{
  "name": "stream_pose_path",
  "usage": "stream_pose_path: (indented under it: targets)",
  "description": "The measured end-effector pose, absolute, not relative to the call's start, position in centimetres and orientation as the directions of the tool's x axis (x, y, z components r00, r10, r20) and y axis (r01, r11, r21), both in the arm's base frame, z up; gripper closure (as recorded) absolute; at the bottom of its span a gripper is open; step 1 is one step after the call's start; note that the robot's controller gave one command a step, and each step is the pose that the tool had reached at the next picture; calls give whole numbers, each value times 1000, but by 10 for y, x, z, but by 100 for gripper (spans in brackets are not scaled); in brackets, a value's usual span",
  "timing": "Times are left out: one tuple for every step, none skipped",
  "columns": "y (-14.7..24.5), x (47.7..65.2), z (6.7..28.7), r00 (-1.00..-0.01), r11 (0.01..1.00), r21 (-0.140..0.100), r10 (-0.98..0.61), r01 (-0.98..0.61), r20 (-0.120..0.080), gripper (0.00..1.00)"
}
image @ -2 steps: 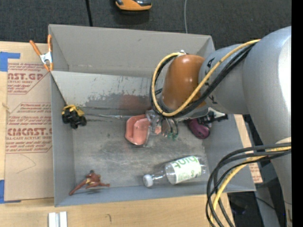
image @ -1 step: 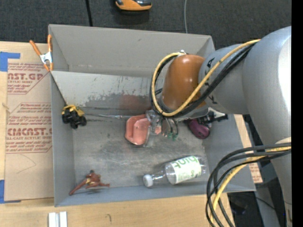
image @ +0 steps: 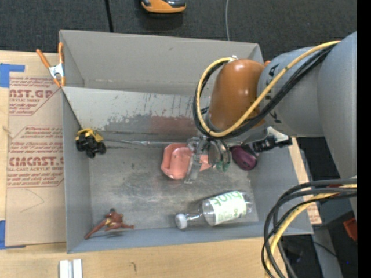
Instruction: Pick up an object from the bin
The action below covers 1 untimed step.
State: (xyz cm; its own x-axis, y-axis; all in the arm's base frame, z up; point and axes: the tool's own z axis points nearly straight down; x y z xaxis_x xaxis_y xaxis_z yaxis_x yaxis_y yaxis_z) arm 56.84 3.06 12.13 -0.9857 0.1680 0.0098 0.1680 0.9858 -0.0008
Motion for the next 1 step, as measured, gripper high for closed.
stream_pose_path:
  targets:
    - [23, 574, 159, -981, 981, 1, 193, 193, 1, 100]
